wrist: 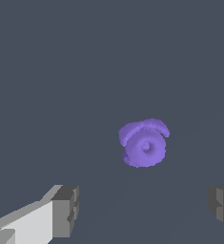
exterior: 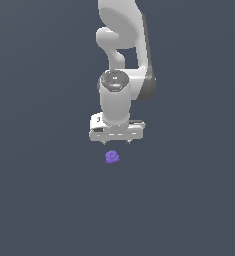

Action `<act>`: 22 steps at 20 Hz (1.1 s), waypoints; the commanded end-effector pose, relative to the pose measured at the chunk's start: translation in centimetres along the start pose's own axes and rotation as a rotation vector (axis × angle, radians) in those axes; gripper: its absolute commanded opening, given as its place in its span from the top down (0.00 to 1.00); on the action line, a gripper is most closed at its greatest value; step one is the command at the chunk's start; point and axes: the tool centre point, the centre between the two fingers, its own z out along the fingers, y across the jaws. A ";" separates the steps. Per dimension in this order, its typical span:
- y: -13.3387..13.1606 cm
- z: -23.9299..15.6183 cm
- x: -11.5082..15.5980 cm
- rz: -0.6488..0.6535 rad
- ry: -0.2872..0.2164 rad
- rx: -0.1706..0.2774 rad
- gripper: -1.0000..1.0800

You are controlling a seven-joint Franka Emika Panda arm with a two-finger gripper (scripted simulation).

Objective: Pick up the object and move it to a goal position.

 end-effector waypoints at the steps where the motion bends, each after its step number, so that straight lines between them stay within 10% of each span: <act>1: 0.5 1.2 0.4 -0.044 -0.001 -0.003 0.04; 22: 2.4 6.2 1.6 -0.210 -0.002 -0.012 0.04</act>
